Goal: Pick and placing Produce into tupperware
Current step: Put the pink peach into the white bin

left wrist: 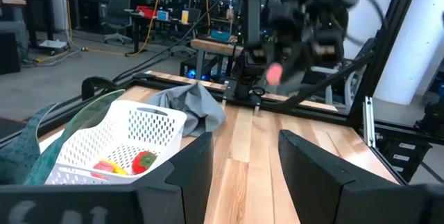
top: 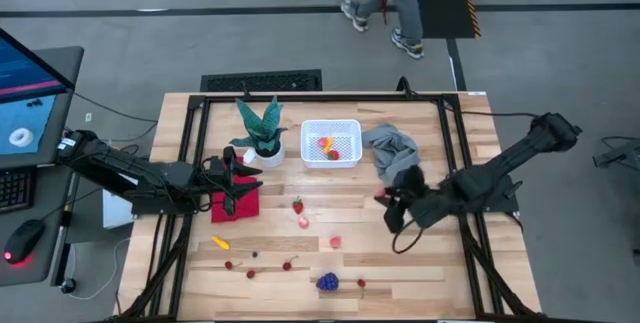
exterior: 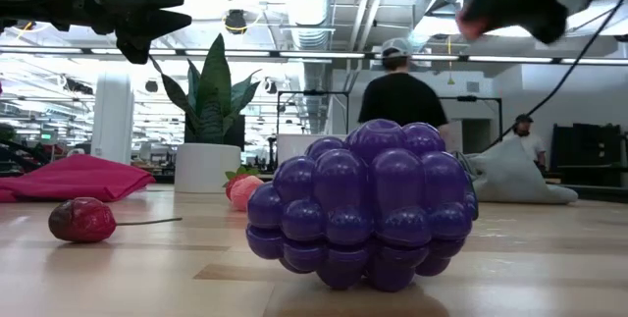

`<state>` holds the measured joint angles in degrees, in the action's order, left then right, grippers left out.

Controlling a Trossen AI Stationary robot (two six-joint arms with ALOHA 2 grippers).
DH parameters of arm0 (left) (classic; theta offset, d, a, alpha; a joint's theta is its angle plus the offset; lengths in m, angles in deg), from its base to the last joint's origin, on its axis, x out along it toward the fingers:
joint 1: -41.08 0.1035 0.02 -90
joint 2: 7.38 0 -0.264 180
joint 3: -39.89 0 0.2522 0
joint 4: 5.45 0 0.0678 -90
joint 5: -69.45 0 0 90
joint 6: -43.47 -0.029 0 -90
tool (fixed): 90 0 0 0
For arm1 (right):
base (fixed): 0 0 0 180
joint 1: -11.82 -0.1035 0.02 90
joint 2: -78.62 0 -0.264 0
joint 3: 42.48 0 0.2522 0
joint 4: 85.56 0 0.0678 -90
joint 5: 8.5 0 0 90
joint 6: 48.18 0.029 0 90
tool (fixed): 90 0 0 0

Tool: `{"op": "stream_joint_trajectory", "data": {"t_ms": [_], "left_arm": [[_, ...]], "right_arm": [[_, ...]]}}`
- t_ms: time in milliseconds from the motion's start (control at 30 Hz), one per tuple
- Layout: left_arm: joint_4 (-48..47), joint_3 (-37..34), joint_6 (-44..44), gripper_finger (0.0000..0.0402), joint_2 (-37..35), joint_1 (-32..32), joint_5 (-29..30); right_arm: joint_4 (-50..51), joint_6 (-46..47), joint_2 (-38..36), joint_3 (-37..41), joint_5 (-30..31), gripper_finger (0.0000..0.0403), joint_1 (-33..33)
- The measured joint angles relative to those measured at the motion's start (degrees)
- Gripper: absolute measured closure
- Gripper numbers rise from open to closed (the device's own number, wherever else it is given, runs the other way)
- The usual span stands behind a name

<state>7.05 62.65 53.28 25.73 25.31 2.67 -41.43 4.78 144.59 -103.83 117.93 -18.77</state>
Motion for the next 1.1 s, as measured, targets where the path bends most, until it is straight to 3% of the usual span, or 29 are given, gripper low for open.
{"op": "stream_joint_trajectory", "data": {"t_ms": [167, 333, 733, 1100], "left_arm": [[-0.20, 0.00, -0.01, 0.0246, 0.01, 0.00, -0.35], [-0.38, 0.00, -0.03, 0.0246, 0.01, 0.00, -0.38], [-0.46, 0.00, -0.01, 0.0246, 0.01, 0.00, -0.42], [-0.39, 0.00, -0.01, 0.0246, 0.01, 0.00, -0.40]], "right_arm": [[-2.15, -12.00, -6.46, -0.02, 6.12, 0.0266, -0.52], [-2.09, -18.23, -12.22, -0.02, 9.41, 0.0268, -1.18], [-1.95, -31.94, -25.67, -0.02, 10.27, 0.0271, -2.26], [-3.07, -43.04, -30.13, -0.02, 11.93, 0.0271, 1.26]]}}
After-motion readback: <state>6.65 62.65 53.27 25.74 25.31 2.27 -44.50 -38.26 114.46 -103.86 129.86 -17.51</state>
